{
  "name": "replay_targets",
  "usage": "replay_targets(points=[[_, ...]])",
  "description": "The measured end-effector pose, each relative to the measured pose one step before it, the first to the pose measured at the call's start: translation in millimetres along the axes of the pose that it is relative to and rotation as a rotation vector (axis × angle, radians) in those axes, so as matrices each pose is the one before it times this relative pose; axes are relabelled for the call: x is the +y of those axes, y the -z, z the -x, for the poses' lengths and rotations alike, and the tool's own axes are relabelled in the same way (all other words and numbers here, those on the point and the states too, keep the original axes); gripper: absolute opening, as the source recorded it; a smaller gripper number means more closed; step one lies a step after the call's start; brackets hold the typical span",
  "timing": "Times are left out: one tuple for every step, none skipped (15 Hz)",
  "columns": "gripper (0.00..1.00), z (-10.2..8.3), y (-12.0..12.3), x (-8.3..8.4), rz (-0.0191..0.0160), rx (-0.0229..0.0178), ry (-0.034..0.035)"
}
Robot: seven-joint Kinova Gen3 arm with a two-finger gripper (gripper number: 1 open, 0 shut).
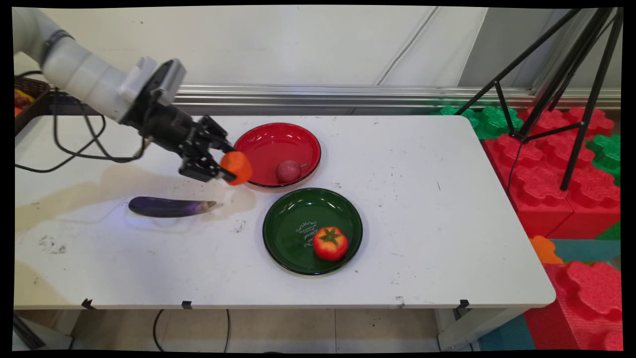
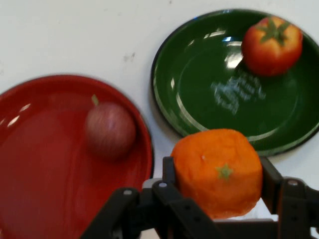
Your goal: Place the picked object on the table
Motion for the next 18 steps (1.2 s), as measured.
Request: replay_targets(points=[[0.00, 4.45, 5.44, -2.13, -0.00343, -0.00875, -0.00020], [0.00, 5.42, 6.00, -2.57, -0.00452, -0.01091, -0.00018], [0.00, 6.57, 6.16, -3.16, -0.00519, -0.01400, 0.00071], [0.00, 6.74, 5.70, -3.69, -0.00699, -0.01383, 0.00235], [0.00, 5.55, 4.09, -3.27, -0.00607, -0.01201, 0.00191], [0.00, 6.37, 4.13, -3.86, -0.00695, -0.01395, 0.00219], [0.00, 5.49, 2.72, -3.86, -0.00649, -0.01177, 0.00235], [0.00, 6.46, 2.36, -4.62, -0.00779, -0.01437, 0.00332], [0.00, 3.74, 0.65, -2.94, -0.00471, -0.00872, 0.00264], [0.00, 5.43, 0.50, -4.64, -0.00734, -0.01174, 0.00407], [0.00, 3.46, -0.54, -3.33, -0.00410, -0.00768, 0.00326], [0.00, 5.07, -0.82, -4.59, -0.00614, -0.01082, 0.00502], [0.00, 5.79, -2.63, -5.48, -0.00537, -0.01204, 0.00742], [0.00, 6.12, -4.60, -5.32, -0.00439, -0.01197, 0.01100], [0.00, 5.28, -4.55, -4.24, -0.00262, -0.00991, 0.01092], [0.00, 3.49, -3.60, -2.74, -0.00082, -0.00672, 0.00746], [0.00, 5.17, -5.51, -3.75, 0.00012, -0.00992, 0.01142], [0.00, 3.55, -3.68, -2.15, 0.00087, -0.00641, 0.00783]])
